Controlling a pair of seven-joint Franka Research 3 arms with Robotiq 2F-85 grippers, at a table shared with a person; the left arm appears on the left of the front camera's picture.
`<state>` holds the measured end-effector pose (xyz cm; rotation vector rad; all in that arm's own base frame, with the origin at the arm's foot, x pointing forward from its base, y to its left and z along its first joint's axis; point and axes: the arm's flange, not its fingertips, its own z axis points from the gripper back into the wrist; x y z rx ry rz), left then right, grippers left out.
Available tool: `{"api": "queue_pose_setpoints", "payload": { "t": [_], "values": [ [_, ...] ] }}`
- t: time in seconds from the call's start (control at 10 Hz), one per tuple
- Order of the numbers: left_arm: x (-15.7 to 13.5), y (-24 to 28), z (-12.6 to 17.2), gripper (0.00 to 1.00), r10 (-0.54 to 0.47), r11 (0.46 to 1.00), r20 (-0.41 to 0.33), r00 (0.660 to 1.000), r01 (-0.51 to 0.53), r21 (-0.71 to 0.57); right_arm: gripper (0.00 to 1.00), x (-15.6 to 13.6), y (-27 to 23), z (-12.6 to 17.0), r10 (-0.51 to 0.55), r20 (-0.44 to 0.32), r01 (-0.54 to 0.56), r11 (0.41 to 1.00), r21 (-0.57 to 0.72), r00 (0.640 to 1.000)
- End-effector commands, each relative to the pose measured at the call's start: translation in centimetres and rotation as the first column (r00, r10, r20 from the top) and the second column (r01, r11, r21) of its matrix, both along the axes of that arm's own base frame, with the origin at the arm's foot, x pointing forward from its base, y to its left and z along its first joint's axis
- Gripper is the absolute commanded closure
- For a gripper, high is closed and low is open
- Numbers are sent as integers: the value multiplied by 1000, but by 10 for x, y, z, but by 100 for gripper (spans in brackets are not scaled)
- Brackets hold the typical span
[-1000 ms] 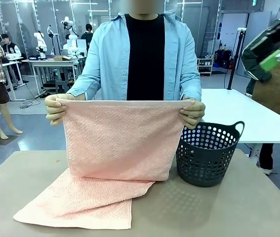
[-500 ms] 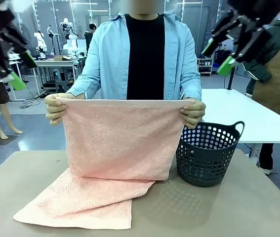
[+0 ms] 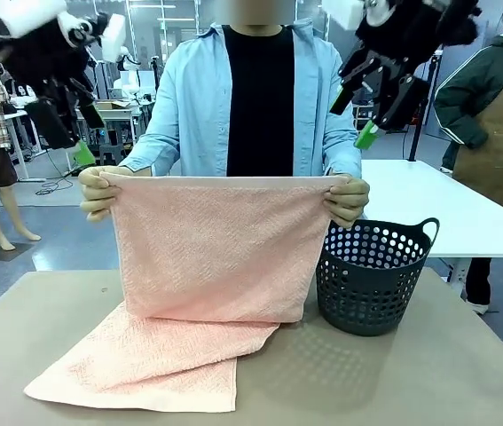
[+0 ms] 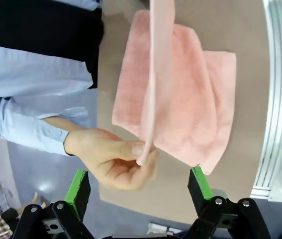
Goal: Fold the towel.
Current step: Grab the top end of the 100 cm Hotel Towel extended by the human.
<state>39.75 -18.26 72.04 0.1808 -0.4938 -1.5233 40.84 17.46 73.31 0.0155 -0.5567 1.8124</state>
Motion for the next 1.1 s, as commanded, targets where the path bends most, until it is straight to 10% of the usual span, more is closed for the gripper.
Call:
{"api": "queue_pose_setpoints", "payload": {
  "t": [0.0, 1.0],
  "values": [
    [11, -13, -5, 0, 43, 998, 25, 999, -44, 35, 0, 11, 18, -13, -75, 3, 75, 995, -65, 997],
    [28, -27, -31, 0, 92, 995, 23, 995, -93, 36, 0, 29, 40, -50, -182, -57, 179, 983, -39, 982]
  ]
}}
